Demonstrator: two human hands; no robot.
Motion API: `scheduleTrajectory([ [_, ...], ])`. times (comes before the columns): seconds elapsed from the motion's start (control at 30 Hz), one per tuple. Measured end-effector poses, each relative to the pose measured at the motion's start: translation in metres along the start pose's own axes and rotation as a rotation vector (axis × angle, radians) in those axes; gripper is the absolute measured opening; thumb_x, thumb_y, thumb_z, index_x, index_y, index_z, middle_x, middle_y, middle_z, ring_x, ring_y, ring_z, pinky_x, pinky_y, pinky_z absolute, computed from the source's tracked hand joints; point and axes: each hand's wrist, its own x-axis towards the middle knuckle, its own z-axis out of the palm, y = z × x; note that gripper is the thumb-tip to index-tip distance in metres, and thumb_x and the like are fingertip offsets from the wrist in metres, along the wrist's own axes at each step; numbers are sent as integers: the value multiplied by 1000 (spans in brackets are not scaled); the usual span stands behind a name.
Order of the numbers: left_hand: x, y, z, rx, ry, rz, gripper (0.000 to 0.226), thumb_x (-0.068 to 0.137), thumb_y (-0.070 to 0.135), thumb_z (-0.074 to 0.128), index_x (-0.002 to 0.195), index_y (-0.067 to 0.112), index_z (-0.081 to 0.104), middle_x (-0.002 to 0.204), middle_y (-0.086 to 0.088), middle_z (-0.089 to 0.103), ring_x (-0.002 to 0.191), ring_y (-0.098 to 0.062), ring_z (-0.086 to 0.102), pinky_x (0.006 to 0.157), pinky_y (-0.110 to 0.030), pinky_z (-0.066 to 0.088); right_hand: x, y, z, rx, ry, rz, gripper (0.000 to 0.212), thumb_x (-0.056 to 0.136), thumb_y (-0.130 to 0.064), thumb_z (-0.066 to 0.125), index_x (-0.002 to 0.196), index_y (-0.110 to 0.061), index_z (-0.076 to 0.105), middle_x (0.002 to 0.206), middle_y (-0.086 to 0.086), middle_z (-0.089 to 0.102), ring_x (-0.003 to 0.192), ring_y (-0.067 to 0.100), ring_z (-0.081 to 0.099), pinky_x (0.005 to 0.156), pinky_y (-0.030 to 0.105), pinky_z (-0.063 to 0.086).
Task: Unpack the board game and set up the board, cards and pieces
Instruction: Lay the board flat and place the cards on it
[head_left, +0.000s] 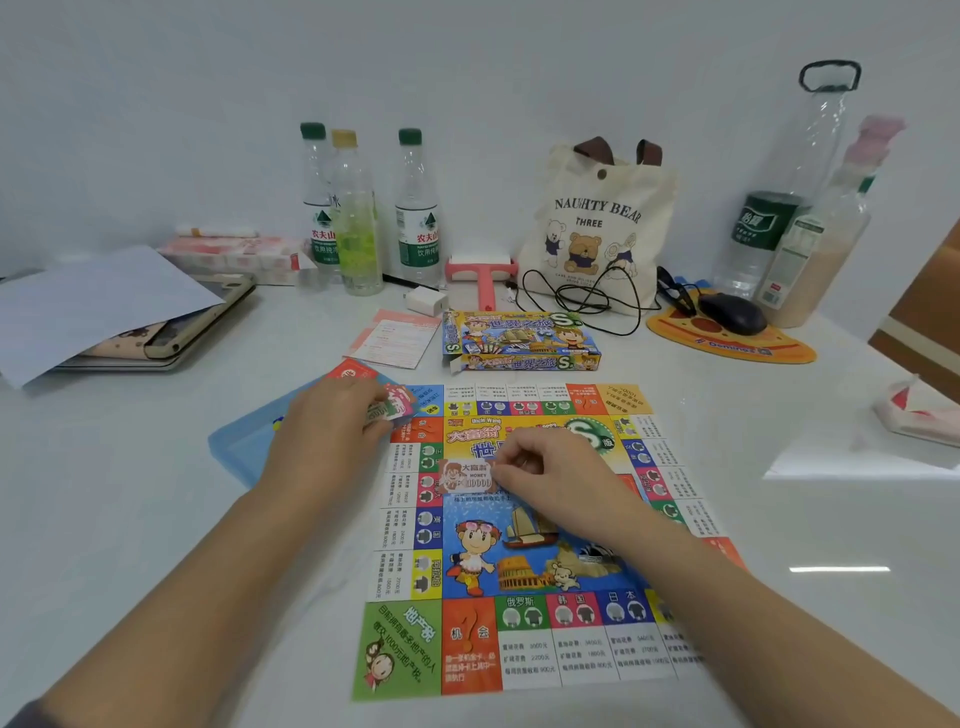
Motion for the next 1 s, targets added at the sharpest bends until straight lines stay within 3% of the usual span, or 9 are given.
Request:
scheduleTrajectory([
  [0.23,1,6,6,32,16,8,16,93,31,54,96,19,65,99,3,66,93,-15,56,73,-29,36,-1,3,1,3,3,-8,9,90,-23,63,82,-20,67,70,-11,60,60,1,50,58,14,41],
  [0.37,3,8,10,49,7,-33,18,94,30,48,87,21,62,94,3,66,89,-14,56,76,-31,41,-1,5,1,8,7,-12,9,89,-22,63,81,-22,66,68,-13,59,59,1,50,57,13,41],
  [0.57,3,10,12,170,-69,-30,25,95,37,48,113,24,58,115,4,61,110,-16,53,99,-36,33,-2,5,1,6,5,-19,10,90,-22,63,80,-24,66,69,-12,61,60,2,52,59,16,44],
  [0.83,-3,19,7,187,-139,-32,41,90,36,58,128,23,49,123,2,55,118,-18,48,108,-40,31,-3,5,1,5,3,-16,9,90,-24,63,81,-22,66,73,-6,65,69,14,60,66,30,51],
  [1.0,-6,22,1,-1,-80,-76,32,94,31,52,126,25,54,113,1,61,108,-18,53,98,-38,41,-3,4,1,3,3,-19,9,90,-24,62,81,-23,66,72,-7,64,68,12,59,66,30,50],
])
